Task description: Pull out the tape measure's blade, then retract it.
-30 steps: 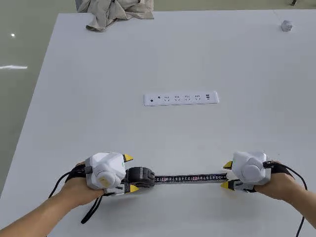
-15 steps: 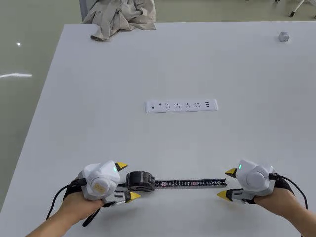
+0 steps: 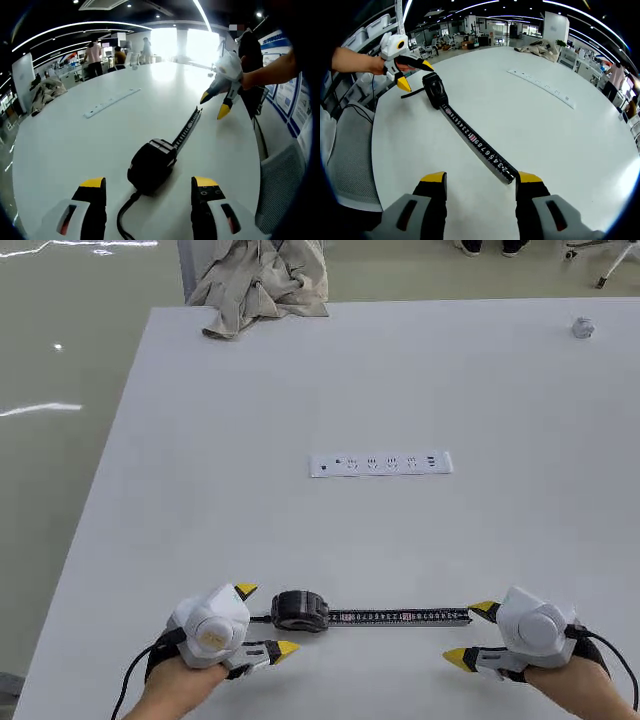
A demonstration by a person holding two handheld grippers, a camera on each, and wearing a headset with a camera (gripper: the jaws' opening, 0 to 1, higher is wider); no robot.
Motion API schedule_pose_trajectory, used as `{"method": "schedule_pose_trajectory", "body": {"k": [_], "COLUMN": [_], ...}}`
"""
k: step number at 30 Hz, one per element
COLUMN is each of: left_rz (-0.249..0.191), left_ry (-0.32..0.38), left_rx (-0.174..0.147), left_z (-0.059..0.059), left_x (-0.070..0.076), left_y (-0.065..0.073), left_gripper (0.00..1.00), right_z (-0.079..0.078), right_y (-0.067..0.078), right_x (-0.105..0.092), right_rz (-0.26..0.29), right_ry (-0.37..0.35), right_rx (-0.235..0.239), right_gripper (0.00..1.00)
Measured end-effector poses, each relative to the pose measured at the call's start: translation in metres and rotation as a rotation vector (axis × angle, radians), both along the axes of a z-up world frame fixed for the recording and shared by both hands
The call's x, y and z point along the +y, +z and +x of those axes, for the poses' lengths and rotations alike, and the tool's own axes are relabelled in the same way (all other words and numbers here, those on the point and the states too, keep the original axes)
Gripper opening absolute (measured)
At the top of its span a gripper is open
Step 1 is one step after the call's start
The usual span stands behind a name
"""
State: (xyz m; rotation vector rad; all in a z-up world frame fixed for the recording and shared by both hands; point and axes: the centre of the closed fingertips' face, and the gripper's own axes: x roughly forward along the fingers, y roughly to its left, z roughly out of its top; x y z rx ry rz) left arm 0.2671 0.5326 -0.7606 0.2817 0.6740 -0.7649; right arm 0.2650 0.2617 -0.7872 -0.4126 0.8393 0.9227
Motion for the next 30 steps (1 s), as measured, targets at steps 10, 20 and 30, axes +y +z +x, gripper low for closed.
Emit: {"method": "schedule_pose_trajectory", "body": {"k": [10,20,30], "left_rz": [-0.001,-0.042,-0.076], "left_ry": [0.112,0.225,0.307], "left_rx": [0.006,-0.005,-0.008], "left_z": [-0.016,-0.029,-0.042], "left_x": [0.011,0.017,0.018], "left_y": [-0.001,0.006,0.01], "left_gripper": [0.71,0.79,0.8], "right_z": [-0.015,-0.03,-0.046], "right_y": [0.008,0.012,0.024], "right_x": [-0.002,-0.003,-0.001], "right_rz": [0.067,0.103,0.112], "right_ry": [-0.128,-0.252,-0.288], "right_rx": [-0.012,-0.017,-0.035], "right_gripper": [0.63,0.74,0.78]}}
